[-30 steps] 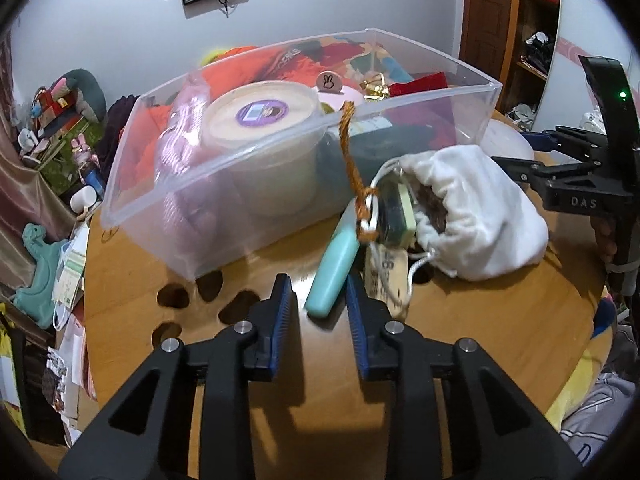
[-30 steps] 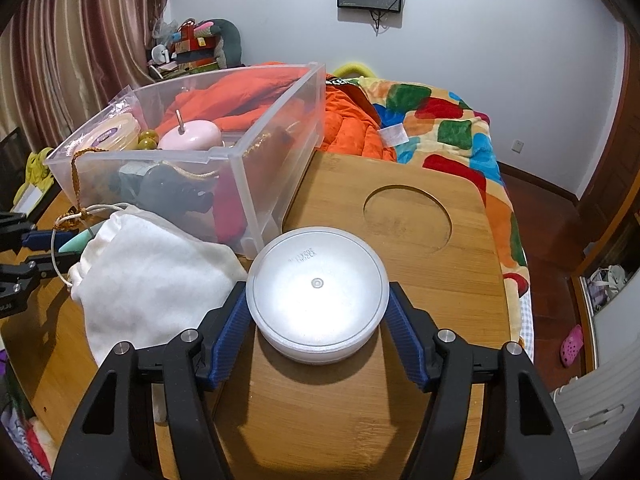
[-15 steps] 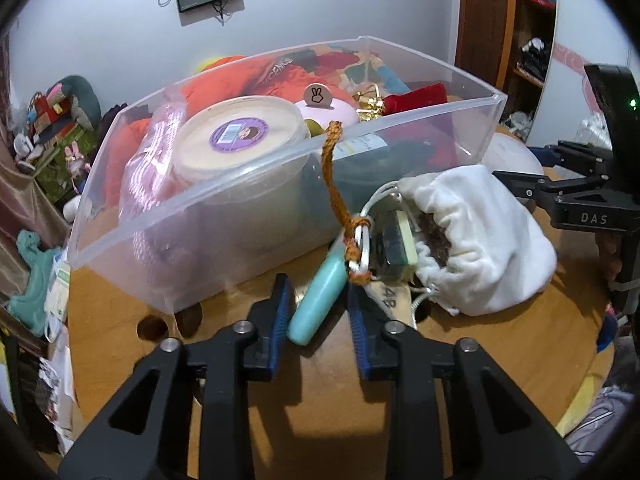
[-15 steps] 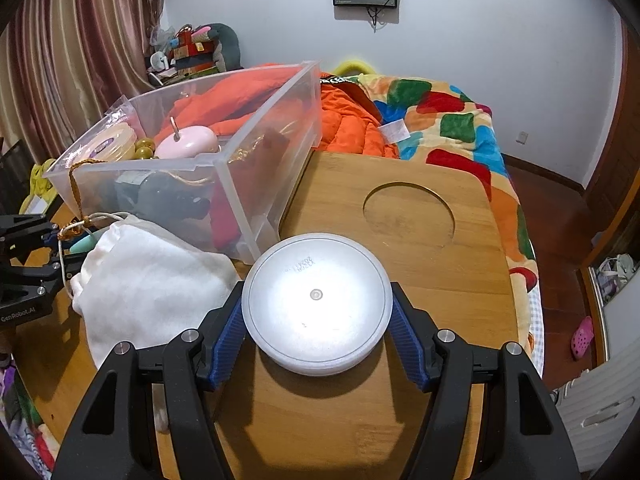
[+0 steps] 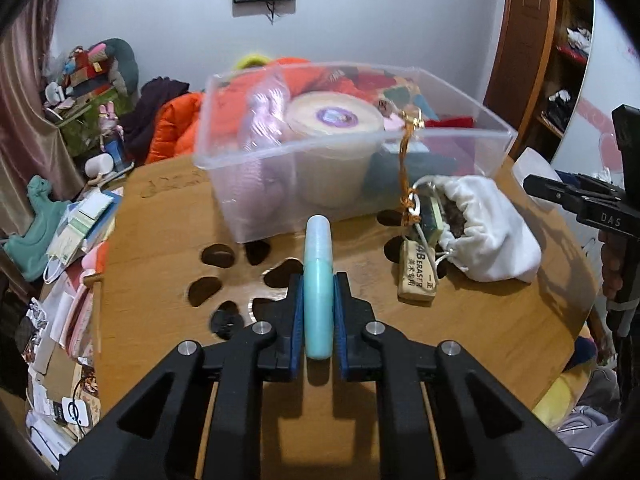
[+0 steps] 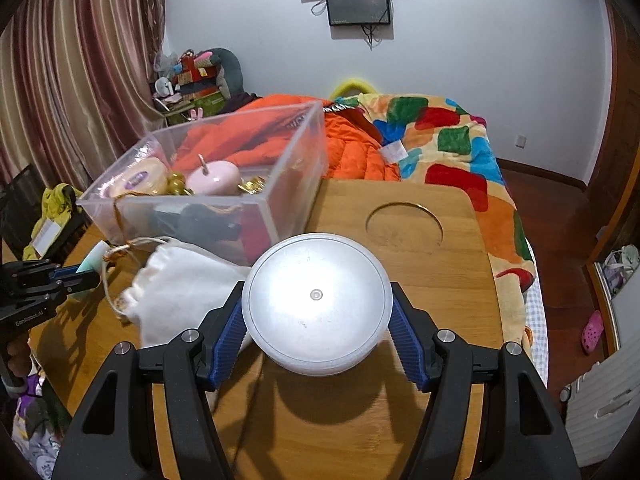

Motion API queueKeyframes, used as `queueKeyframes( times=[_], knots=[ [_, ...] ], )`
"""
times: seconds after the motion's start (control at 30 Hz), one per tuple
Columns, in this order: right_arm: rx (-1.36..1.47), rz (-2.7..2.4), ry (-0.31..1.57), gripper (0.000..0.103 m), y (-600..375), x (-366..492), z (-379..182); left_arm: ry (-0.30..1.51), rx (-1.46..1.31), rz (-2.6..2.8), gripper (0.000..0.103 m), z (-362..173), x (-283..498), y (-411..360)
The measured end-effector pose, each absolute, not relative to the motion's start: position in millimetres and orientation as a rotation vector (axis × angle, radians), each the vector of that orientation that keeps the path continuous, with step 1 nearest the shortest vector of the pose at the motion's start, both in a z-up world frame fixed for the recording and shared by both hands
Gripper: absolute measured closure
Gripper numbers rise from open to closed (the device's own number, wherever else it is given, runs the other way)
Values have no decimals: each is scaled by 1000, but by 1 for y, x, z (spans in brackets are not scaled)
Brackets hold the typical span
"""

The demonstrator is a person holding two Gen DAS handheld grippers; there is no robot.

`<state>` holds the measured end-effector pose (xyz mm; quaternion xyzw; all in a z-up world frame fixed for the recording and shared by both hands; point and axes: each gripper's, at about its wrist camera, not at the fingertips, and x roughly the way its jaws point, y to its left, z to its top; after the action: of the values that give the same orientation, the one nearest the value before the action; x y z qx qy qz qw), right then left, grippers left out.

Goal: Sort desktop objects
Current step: 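Lift the teal tube and white container and carry both over the clear box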

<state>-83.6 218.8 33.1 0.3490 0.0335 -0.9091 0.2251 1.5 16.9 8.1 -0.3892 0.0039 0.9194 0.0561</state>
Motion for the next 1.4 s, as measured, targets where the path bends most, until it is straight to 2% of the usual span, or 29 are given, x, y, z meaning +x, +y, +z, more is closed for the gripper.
queueKeyframes(
  times=[0.6,1.0,1.4],
  knots=[
    [806,-2495,116,41,191,-69,80,-7,-931,2893,90,61,7,15],
    [727,-2463,117,41,162,-89,101,-37,-823,2912,90,84,-22,11],
    [746,-2428,122,41,143,-124,96,-40,-837,2876,90,94,-69,9]
  ],
)
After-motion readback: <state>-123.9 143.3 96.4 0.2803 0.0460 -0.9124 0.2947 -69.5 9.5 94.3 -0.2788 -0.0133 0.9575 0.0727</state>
